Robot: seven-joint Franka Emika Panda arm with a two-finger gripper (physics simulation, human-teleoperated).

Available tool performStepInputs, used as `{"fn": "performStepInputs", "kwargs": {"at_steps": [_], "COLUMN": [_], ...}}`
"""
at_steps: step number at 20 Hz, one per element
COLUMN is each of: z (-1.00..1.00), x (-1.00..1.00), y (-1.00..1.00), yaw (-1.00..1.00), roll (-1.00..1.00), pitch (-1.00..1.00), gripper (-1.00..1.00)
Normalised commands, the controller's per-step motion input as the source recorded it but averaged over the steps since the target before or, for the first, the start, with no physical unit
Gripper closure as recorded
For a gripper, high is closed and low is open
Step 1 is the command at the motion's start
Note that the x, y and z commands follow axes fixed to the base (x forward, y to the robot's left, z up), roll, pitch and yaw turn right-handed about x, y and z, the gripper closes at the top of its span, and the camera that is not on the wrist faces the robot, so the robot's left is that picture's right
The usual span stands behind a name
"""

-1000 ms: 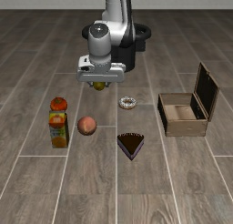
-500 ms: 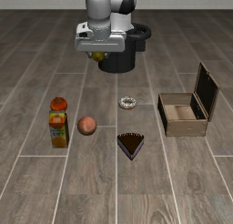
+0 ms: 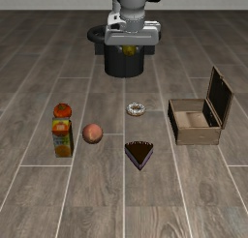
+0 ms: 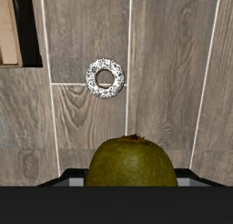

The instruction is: Pick up the kiwi and place it in the box

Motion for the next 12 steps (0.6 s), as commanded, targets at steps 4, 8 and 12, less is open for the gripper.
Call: {"fn": "performStepInputs", "kwargs": {"at_steps": [4, 8, 12], "z": [0.0, 0.0, 0.0], "x": [0.0, 0.0, 0.0], "y": [1.0, 1.0, 1.0], "yaw": [0.0, 0.0, 0.0], "roll": [0.0, 0.0, 0.0], "pitch": [0.0, 0.0, 0.0], "gripper": [1.0, 1.0, 1.0]}}
